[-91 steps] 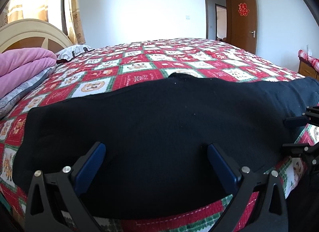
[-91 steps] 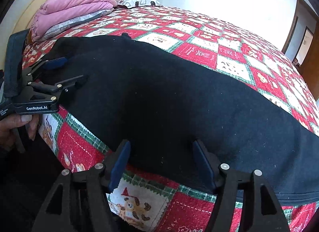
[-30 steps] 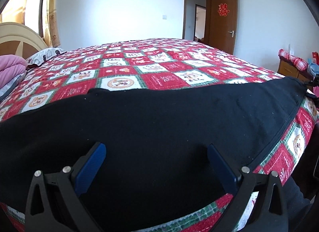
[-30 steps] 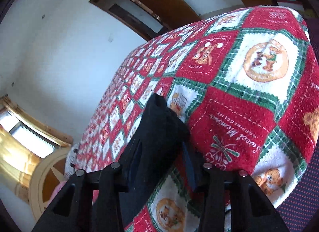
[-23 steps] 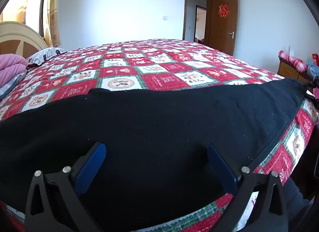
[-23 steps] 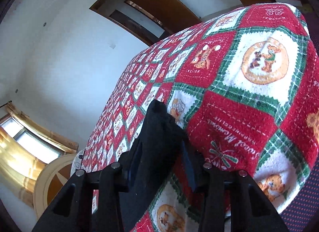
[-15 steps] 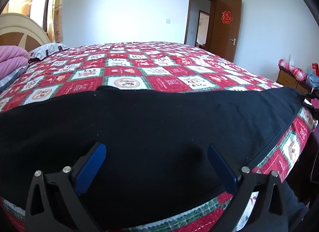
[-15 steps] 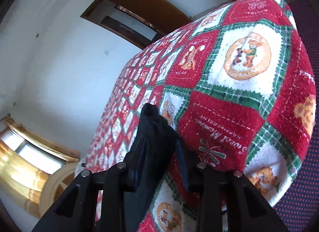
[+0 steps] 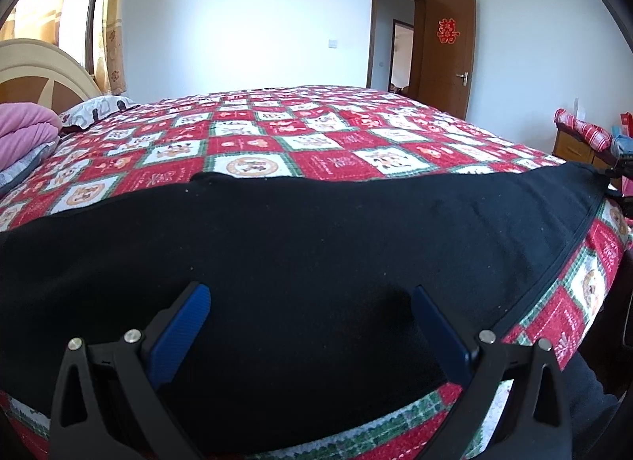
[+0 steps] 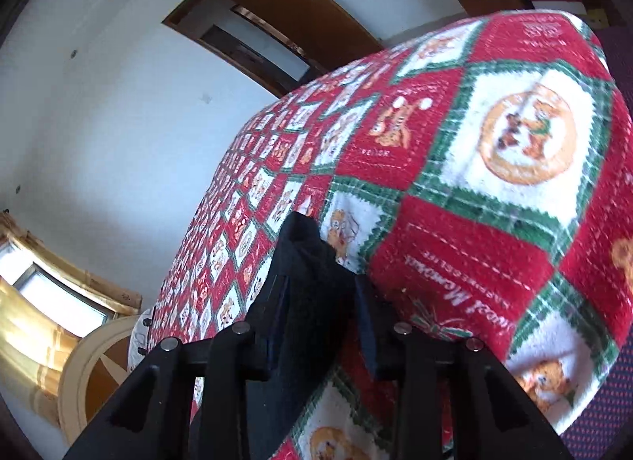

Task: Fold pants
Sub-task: 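Lift the gripped pants end with the right tool and carry it over the pants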

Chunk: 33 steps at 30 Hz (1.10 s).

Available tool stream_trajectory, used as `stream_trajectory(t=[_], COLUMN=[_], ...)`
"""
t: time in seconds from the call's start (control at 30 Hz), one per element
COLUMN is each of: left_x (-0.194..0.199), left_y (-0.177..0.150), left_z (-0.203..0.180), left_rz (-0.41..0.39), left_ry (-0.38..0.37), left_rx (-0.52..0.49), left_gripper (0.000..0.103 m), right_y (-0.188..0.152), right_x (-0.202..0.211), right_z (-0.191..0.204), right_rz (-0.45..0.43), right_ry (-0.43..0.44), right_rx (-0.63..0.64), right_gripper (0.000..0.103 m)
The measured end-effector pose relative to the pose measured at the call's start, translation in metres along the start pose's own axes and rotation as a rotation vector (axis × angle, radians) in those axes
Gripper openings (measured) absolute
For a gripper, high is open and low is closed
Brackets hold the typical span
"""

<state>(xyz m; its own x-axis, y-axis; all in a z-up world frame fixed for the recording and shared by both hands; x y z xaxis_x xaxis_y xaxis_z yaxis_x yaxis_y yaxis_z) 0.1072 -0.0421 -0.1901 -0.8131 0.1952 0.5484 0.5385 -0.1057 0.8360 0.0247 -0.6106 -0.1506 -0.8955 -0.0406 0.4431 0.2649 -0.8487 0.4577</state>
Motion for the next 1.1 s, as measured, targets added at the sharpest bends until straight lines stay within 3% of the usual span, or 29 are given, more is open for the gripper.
stream_trajectory(t=[0.07, 0.13, 0.2, 0.63, 1.1], left_x=[0.001, 0.002, 0.002, 0.006, 0.006], left_y=[0.0, 0.0, -0.001, -0.003, -0.004], left_z=[0.002, 0.003, 0.004, 0.01, 0.009], left_rz=[-0.004, -0.009, -0.014, -0.03, -0.032], left_ry=[-0.011, -0.022, -0.028, -0.045, -0.041], left_rx=[0.011, 0.018, 0.02, 0.041, 0.037], left_gripper=[0.103, 0.103, 0.103, 0.103, 0.103], right_y=[-0.001, -0.001, -0.001, -0.017, -0.055], right_x=[0.003, 0.003, 0.0, 0.006, 0.001], right_z=[0.001, 0.004, 0.004, 0.062, 0.113], right_rz=[0.001, 0.016, 0.018, -0.024, 0.032], right_ry=[0.012, 0.022, 0.023, 0.114, 0.213], right_rx=[0.006, 0.026, 0.029, 0.274, 0.479], right_gripper=[0.033, 0.014, 0.013, 0.011, 0.011])
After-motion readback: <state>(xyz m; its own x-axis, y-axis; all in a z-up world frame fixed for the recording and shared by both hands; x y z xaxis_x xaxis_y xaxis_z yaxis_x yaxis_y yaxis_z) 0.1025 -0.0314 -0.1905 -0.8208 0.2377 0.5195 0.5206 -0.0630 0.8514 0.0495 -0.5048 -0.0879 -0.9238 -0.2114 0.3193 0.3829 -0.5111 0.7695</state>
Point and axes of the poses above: each gripper's, at about its wrist camera, not at the fingertips, and x roughly against the way its jaws point, z to its left, y to its top, the point moved 2 cm from there along -x, roughly the way its jaws point, and after that the axes turned 6 degrees about y, right-handed, at the moved point
